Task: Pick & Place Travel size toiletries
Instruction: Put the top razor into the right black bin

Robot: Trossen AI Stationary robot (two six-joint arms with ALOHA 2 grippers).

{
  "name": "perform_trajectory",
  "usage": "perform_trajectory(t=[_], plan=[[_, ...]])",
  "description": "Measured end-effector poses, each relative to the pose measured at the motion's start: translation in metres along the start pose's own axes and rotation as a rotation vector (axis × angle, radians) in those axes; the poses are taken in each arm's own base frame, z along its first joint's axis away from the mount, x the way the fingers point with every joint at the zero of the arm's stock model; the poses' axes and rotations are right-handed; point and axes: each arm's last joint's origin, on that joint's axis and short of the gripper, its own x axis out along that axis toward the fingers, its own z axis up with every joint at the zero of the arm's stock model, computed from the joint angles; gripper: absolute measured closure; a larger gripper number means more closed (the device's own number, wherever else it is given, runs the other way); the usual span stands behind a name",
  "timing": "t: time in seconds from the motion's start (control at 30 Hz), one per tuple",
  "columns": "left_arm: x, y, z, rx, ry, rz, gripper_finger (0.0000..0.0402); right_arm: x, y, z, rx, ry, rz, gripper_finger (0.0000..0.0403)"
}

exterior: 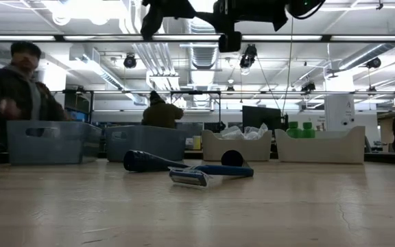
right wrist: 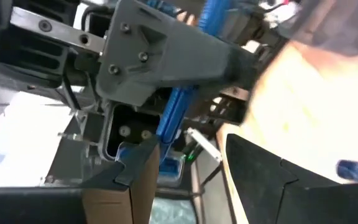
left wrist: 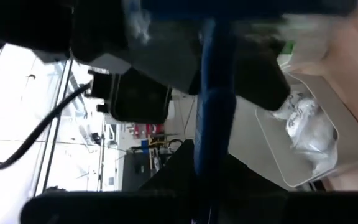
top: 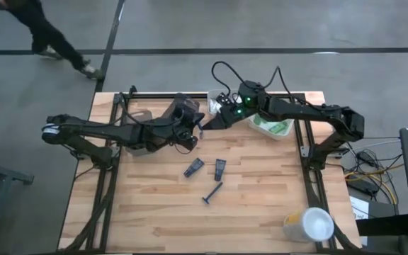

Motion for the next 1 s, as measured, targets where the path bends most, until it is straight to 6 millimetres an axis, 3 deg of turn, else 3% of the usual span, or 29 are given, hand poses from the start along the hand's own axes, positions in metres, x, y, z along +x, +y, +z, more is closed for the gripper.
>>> perform_trajectory(t=[0.47,0.77,1.0], plan=[[-0.001,0.006,0.0,-0.025,0.003,0.014,0.037,0.015,0.008,0.016,-0.074,0.07,0.073,0.027],[-0.006,0.011,-0.014,-0.527,0.045,-0.009,0.0372,-0.006,0.016,0.016,-0.245,0.001,0.007,0.0286],[0.005,-0.012,-0.042,-0.878,0.13,-0.174,0.0374,-0.035,0.029,0.004,-0.407,-0.127,-0.238,0.0293]])
